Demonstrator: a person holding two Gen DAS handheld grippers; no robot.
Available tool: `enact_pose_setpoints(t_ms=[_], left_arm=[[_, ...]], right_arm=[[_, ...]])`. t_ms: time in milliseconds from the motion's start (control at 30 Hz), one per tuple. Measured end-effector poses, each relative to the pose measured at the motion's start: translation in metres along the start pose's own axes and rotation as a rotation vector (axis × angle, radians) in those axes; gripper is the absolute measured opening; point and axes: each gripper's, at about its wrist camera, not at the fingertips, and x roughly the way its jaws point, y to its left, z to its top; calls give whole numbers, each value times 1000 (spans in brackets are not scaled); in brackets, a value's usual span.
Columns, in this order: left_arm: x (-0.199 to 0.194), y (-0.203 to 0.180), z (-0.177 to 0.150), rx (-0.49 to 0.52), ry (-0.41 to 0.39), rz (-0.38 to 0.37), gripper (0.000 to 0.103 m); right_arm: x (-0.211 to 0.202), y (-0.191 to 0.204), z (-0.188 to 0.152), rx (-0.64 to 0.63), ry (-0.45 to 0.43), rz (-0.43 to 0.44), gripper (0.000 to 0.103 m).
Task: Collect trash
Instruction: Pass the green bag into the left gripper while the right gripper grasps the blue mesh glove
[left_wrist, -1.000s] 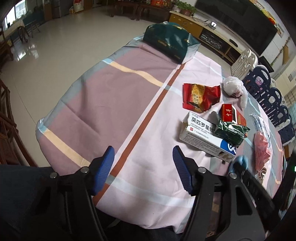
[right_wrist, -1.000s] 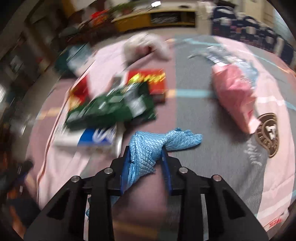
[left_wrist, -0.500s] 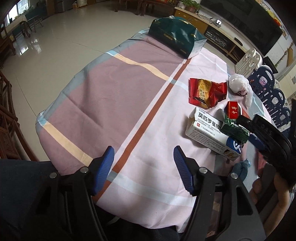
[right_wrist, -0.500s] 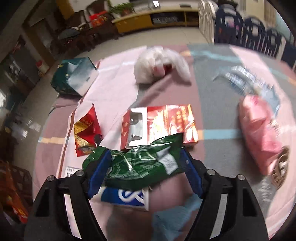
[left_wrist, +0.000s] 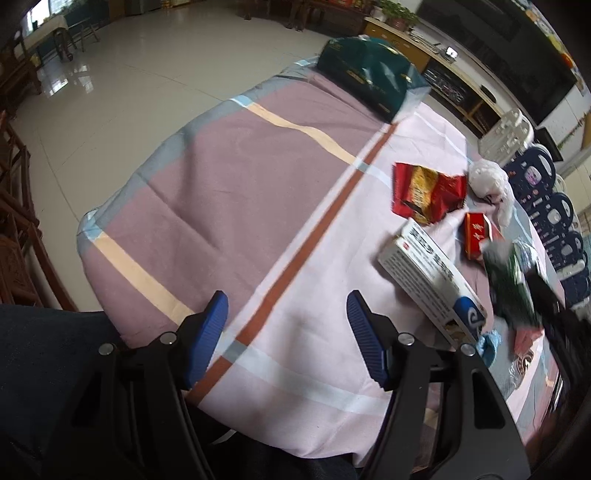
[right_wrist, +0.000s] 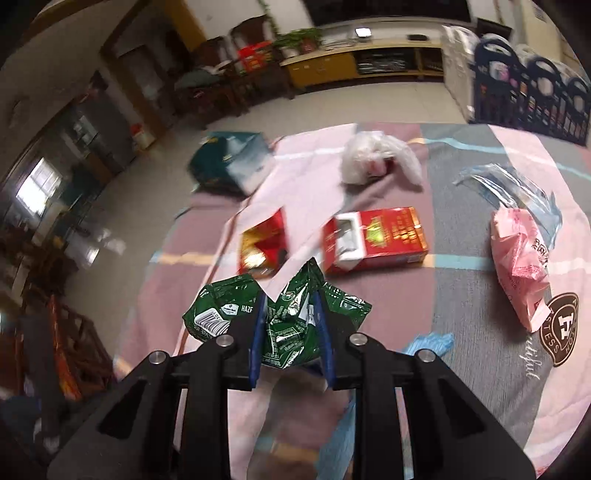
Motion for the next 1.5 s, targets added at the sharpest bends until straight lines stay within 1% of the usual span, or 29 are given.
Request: enact_pose_setpoints(t_ms=[67,133,167,200,267,333,367,433,467,500,567,633,700,733,767,800,833,867,933,1000,1067,1133,1167,1233,1267,1333,1400,1433,1500], left_arm=[[1,5,1,-23,1,14,68],[2,8,2,-38,6,17,68],[1,9,2,-38,6,15,68],[1,8,1,-34,7,12,69],[-1,7,1,-27,5,2,72],[-1,3,0,-13,6,-23,73],[0,-1,-1,1,12,-39,74],[1,-9,-4,36,26,-67,75],[2,-15,-6,62,34,-81,77],[2,-20,-8,86,41,-90,77],[3,-28,-12,119,50,-98,78],[4,-31,-13,135,59,-105,80],[5,-32,-14,133,72,-118,82],[6,-32,-14,132,79,-127,82],[7,-32,-15,133,90,-141,82],[8,-34,-15,138,100,-154,83],[9,-37,-17,151,111,-167,84],[10,-42,-19,171,121,-179,85],[10,-53,-25,226,139,-208,85],[8,-64,-32,280,146,-236,88],[5,-76,-39,344,143,-249,90],[3,-85,-46,402,126,-226,90],[3,-91,-50,439,115,-203,90],[2,-102,-57,514,112,-184,90],[-1,-109,-63,562,100,-173,90],[-5,-116,-70,622,76,-154,90],[-5,-120,-74,664,76,-138,90],[-4,-122,-76,682,81,-134,89],[-1,-123,-77,696,97,-139,77]], right_arm=[[1,11,-14,-56,43,10,27],[14,23,-30,-123,104,11,33],[20,28,-39,-157,128,-1,43],[23,31,-45,-175,132,-8,52],[17,27,-49,-154,102,-8,56],[2,15,-48,-92,35,-23,57],[-9,7,-47,-59,-18,-47,57],[-25,-12,-48,22,-92,-90,57],[-26,-21,-48,61,-94,-126,57],[-23,-29,-48,91,-74,-169,57],[-8,-40,-50,123,-5,-225,57],[6,-43,-51,134,38,-209,57],[20,-38,-53,106,71,-218,57],[27,-36,-54,91,85,-224,55],[33,-34,-55,85,92,-226,43],[36,-35,-56,86,94,-240,26],[36,-37,-57,85,87,-259,25],[31,-39,-58,93,71,-248,21],[20,-45,-60,121,42,-251,21],[0,-55,-64,154,0,-258,21],[-23,-65,-69,188,-37,-259,21],[-43,-70,-75,203,-65,-263,21],[-54,-73,-79,214,-77,-253,21],[-69,-75,-88,231,-91,-242,21],[-74,-75,-92,234,-93,-243,21],[-83,-74,-101,242,-96,-244,21],[-87,-72,-107,247,-95,-240,21],[-90,-71,-111,252,-94,-236,21],[-92,-70,-117,263,-90,-231,21]])
